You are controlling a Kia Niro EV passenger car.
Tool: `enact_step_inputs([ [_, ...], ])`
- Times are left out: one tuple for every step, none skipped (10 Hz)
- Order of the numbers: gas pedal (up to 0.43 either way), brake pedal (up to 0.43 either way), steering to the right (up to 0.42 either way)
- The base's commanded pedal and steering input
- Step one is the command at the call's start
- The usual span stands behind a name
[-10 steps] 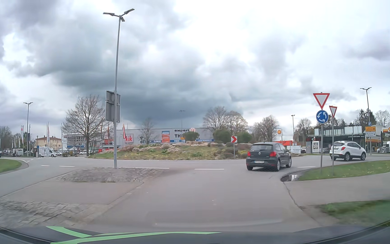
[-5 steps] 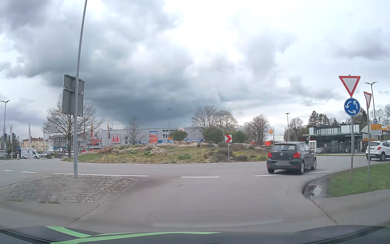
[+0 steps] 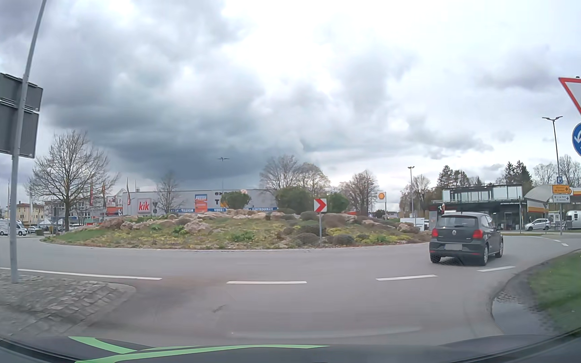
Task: Follow the waypoints while adhering to traffic rules and regulations
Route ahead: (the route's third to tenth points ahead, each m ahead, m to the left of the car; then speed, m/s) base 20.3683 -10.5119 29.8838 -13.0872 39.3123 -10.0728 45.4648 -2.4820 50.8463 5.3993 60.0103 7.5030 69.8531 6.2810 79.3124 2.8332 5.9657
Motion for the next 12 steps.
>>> enact_step_inputs([
  [0.0,0.043,0.126],
  [0.0,0.0,0.138],
  [0.0,0.0,0.152],
  [0.0,0.0,0.166],
  [0.0,0.0,0.18],
  [0.0,0.0,0.195],
  [0.0,0.0,0.212],
  [0.0,0.0,0.229],
  [0.0,0.0,0.25],
  [0.0,0.0,0.271],
  [0.02,0.0,0.284],
  [0.059,0.0,0.293],
])
